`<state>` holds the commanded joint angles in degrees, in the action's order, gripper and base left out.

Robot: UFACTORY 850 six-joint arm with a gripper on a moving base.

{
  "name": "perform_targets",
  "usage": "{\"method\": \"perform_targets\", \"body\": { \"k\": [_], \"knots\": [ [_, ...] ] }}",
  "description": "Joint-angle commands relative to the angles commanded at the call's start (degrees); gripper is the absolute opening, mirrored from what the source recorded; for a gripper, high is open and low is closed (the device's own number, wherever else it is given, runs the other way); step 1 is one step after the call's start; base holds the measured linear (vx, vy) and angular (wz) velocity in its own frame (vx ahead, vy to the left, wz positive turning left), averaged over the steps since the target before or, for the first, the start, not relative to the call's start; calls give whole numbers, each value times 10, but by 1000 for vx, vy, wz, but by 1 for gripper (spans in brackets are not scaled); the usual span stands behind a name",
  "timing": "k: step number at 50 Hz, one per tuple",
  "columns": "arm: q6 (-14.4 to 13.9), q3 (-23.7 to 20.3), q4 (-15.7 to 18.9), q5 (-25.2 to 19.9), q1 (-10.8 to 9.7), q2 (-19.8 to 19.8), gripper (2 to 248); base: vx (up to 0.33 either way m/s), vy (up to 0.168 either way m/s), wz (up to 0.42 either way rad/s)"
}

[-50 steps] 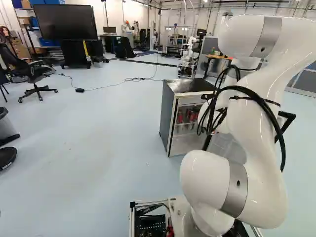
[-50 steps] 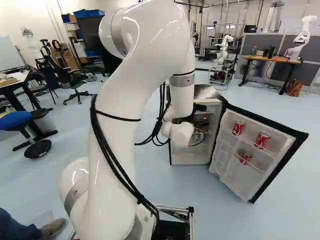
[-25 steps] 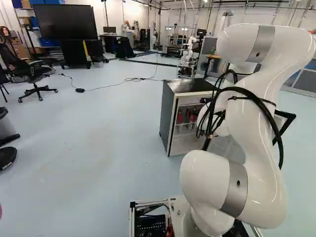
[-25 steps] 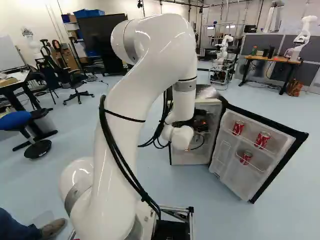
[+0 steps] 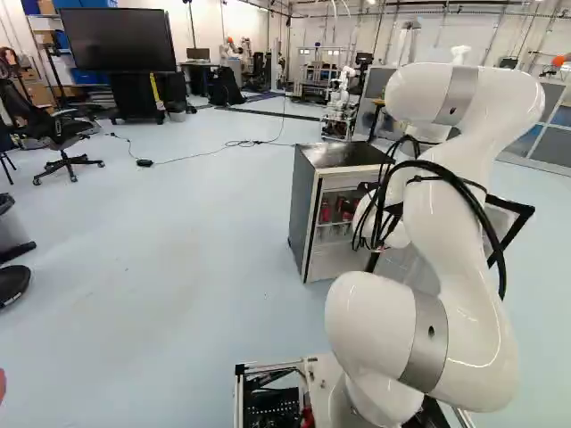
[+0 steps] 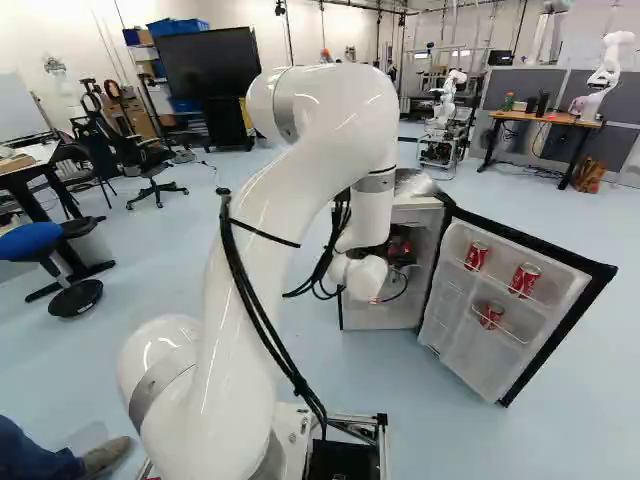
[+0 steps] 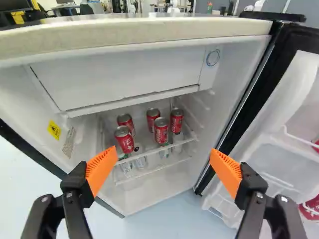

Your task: Grab a drink from the fridge

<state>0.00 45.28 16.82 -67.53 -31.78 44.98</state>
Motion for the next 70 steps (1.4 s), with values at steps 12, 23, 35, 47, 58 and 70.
{"method": "perform_targets", "body": {
  "k": [12, 23, 35, 47, 58, 70],
  "knots": [
    [0, 27, 0, 0, 5, 31, 247, 0, 0, 0],
    [0, 50, 0, 0, 9, 58, 247, 0, 0, 0],
    [0, 76, 0, 0, 13, 88, 247, 0, 0, 0],
    [0, 106, 0, 0, 18, 119, 247, 0, 0, 0],
    [0, 139, 0, 0, 23, 150, 247, 0, 0, 0],
    [0, 179, 0, 0, 30, 186, 247, 0, 0, 0]
  ]
}}
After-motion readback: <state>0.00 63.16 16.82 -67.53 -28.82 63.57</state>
